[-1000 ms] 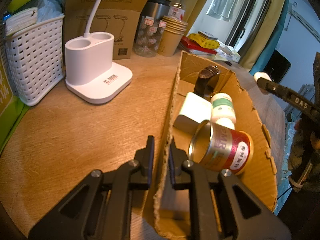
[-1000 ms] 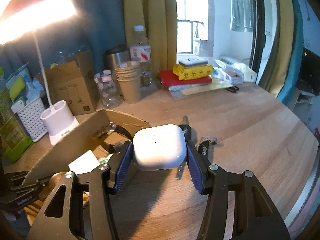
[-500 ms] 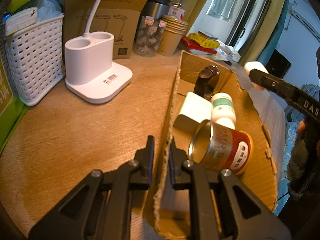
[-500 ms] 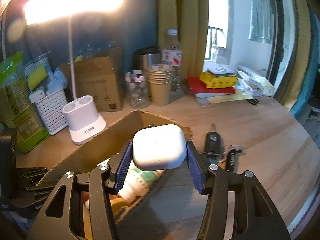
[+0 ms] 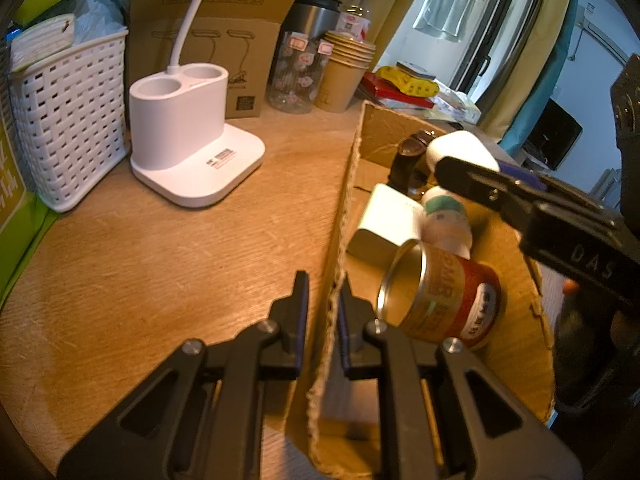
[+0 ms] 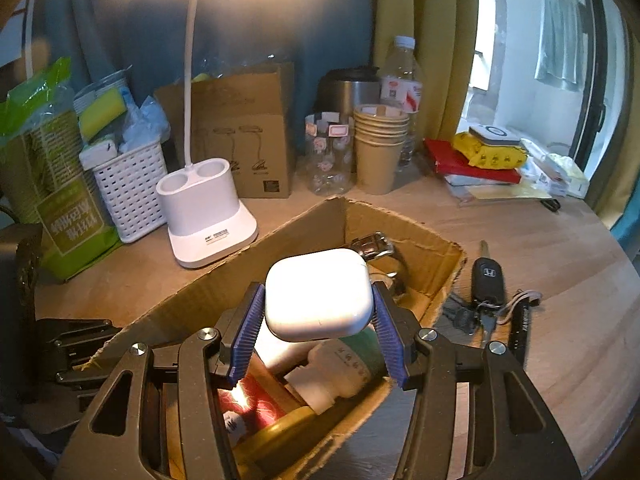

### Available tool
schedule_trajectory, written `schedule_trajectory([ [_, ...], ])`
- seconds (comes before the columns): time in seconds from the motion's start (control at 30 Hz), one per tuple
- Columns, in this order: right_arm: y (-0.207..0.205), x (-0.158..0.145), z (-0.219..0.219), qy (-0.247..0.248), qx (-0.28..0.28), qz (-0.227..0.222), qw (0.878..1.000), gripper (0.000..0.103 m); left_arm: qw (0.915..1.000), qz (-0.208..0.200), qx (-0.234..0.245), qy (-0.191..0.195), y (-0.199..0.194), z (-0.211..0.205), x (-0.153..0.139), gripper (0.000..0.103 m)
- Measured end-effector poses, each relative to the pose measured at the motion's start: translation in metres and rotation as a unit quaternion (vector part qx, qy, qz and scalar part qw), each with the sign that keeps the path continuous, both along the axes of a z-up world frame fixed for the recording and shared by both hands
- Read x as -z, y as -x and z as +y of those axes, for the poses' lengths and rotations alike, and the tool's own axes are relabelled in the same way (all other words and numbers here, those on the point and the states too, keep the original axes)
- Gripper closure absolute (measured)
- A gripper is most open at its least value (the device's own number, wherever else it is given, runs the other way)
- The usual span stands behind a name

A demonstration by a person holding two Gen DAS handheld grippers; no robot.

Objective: Organize rigid objects
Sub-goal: 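Carry the white earbud case into the box with the right tool and release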

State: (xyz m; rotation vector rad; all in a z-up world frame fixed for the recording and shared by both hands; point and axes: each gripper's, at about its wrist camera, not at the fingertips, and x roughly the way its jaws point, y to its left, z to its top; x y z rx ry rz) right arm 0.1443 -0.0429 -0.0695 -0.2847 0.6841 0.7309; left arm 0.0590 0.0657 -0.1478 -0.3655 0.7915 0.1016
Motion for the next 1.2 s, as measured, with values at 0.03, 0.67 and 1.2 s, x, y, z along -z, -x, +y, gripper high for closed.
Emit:
schedule_trajectory([
  [0.03, 0.000, 0.001, 0.001, 0.000, -0.002, 0.002, 1.000, 0.047, 1.0000, 0.000, 0.000, 0.000, 0.000, 0.000, 0.000, 0.089],
  [0.67, 0.006, 0.018, 0.024, 0.022, -0.034, 0.028, 0.999, 0.047, 1.0000, 0.000, 0.001, 0.000, 0.000, 0.000, 0.000, 0.089],
  [1.2, 0.011, 0.020, 0.030, 0.041, -0.047, 0.033, 0.997, 0.047, 1.0000, 0.000, 0.001, 0.000, 0.000, 0.000, 0.000, 0.089],
])
